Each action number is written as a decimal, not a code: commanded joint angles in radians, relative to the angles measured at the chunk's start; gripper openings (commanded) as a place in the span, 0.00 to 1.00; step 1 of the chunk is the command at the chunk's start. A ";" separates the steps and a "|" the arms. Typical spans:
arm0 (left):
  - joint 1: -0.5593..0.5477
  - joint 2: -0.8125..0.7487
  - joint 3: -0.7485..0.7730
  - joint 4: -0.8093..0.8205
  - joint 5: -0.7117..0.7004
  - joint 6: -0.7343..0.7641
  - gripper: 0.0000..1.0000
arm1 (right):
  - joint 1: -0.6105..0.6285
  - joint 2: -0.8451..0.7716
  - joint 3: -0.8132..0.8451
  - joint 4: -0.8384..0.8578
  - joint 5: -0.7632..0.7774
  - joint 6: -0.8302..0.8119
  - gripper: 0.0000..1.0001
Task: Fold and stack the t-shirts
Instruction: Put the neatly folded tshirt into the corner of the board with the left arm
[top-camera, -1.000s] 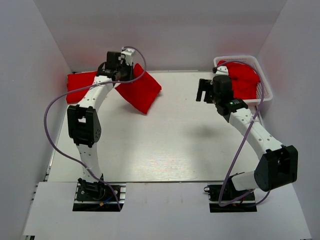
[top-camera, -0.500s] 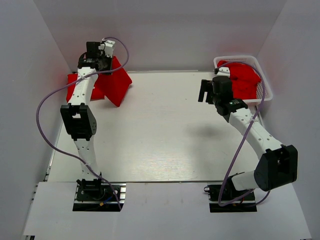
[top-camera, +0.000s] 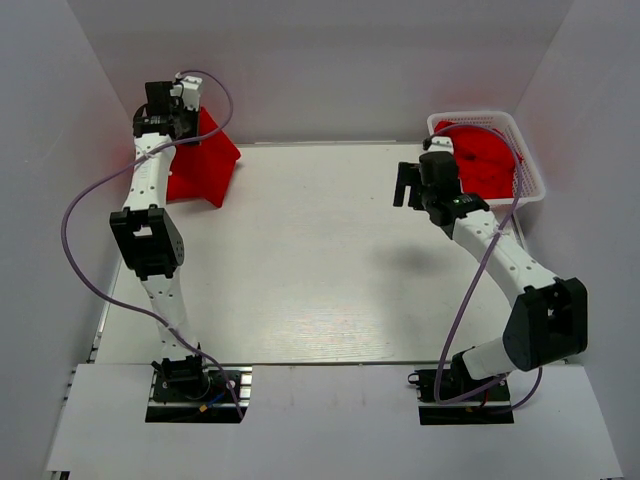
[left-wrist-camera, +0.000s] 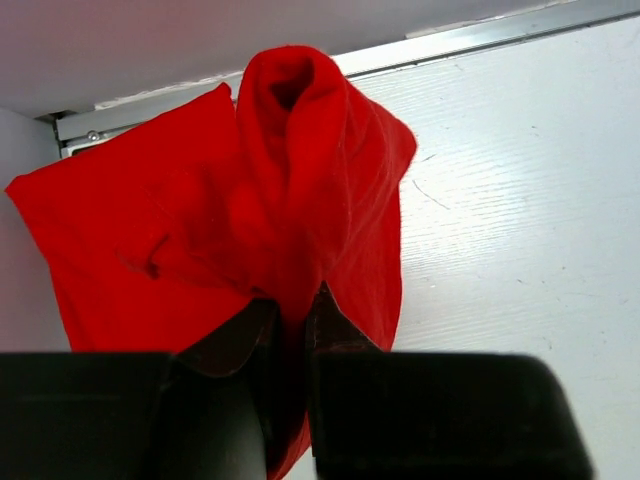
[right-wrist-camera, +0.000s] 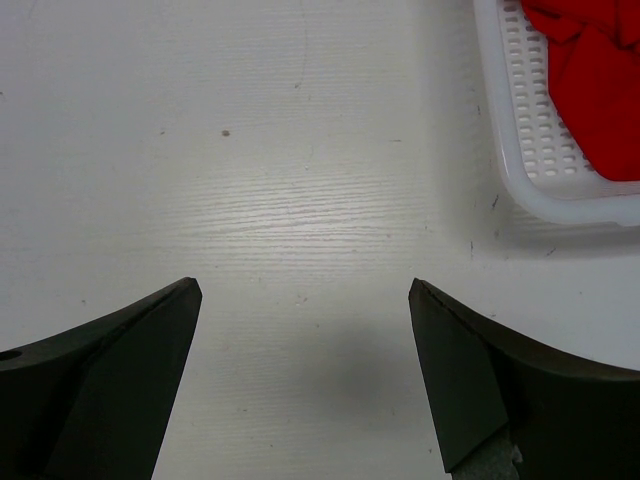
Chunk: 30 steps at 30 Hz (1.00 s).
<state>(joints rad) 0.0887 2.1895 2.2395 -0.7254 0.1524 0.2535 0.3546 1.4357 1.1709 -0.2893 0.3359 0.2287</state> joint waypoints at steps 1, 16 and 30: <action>0.025 -0.030 0.064 0.046 0.012 -0.010 0.00 | 0.000 0.015 0.064 0.018 -0.014 0.012 0.90; 0.121 0.002 0.106 0.138 0.087 -0.060 0.00 | 0.001 0.104 0.133 0.018 -0.055 0.040 0.90; 0.193 0.099 0.045 0.234 0.036 -0.033 0.00 | 0.006 0.166 0.214 -0.050 -0.086 0.041 0.90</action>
<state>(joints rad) 0.2584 2.3180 2.2807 -0.5774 0.2184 0.2100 0.3550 1.5894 1.3308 -0.3305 0.2672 0.2588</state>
